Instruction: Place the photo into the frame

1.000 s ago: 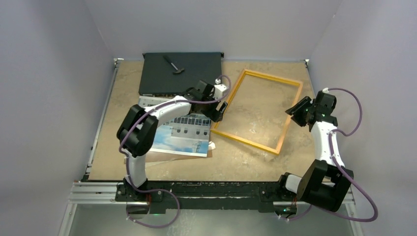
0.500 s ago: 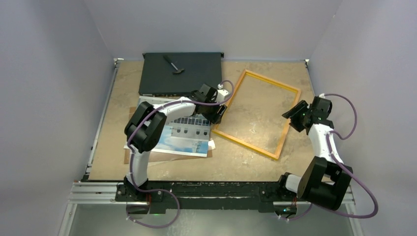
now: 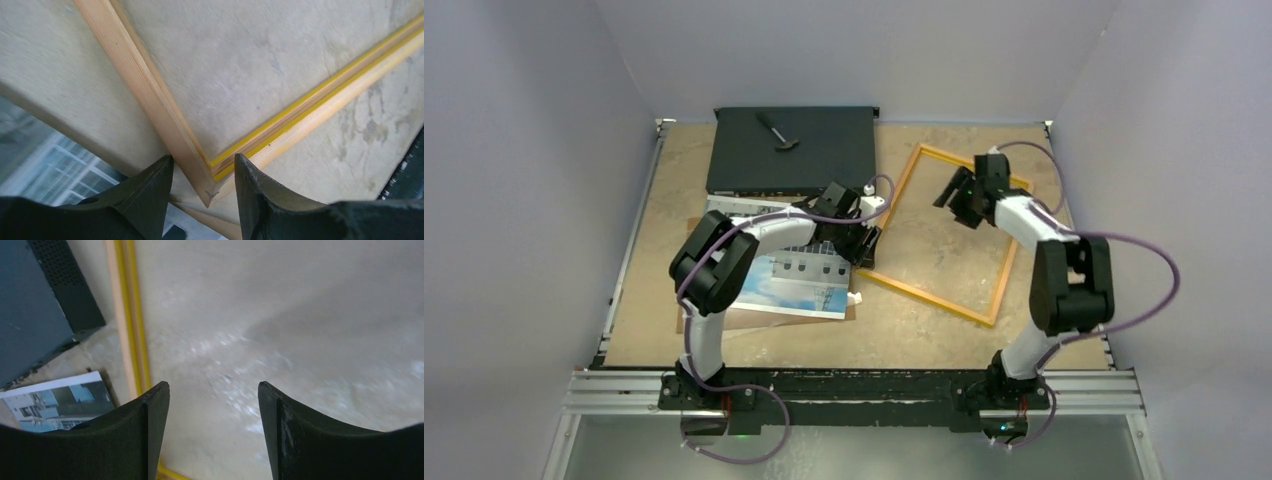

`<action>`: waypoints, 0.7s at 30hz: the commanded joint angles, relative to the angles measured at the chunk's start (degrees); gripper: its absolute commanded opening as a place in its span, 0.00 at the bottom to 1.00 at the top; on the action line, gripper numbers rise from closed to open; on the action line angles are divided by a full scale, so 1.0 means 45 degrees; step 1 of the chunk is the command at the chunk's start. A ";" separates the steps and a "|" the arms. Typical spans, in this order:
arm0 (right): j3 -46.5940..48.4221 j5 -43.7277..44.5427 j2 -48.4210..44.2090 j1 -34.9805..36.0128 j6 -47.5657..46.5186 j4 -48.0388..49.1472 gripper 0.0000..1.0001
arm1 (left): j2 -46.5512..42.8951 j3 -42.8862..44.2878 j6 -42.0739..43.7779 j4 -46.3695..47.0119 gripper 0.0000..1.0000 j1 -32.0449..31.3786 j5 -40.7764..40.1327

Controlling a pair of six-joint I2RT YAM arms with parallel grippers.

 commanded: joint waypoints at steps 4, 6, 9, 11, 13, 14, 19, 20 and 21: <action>0.4759 0.1666 0.4322 0.2387 0.0459 -0.0077 0.70 | -0.1556 -0.0856 -0.0186 -0.0550 0.50 -0.0055 0.2421; 0.6057 0.1912 0.5428 0.2718 0.0390 -0.0578 0.70 | -0.2131 -0.0594 0.0029 -0.1009 0.56 0.0082 0.2302; 0.7302 0.2225 0.6417 0.3053 0.0231 -0.0928 0.70 | -0.3139 -0.0006 0.0038 -0.1663 0.66 0.0742 0.2537; 0.7796 0.2296 0.6799 0.3235 0.0174 -0.1001 0.68 | -0.3700 0.0537 -0.0168 -0.2131 0.71 0.1502 0.2786; 0.8143 0.2439 0.7063 0.3399 0.0099 -0.1128 0.64 | -0.4149 0.1198 -0.0153 -0.2817 0.74 0.2409 0.3066; 0.8297 0.2512 0.7193 0.3462 0.0030 -0.1220 0.60 | -0.4366 0.1599 0.0006 -0.3240 0.75 0.2843 0.3051; 0.8634 0.3292 0.7555 0.3939 -0.0542 -0.1658 0.46 | -0.5528 0.2960 0.1007 -0.4984 0.82 0.4588 0.1742; 0.8569 0.3453 0.7584 0.4023 -0.0707 -0.1694 0.43 | -0.5770 0.3175 0.1206 -0.5318 0.85 0.4836 0.1308; 0.8509 0.3600 0.7605 0.4119 -0.0876 -0.1770 0.40 | -0.5887 0.3380 0.1533 -0.5655 0.86 0.5070 0.0892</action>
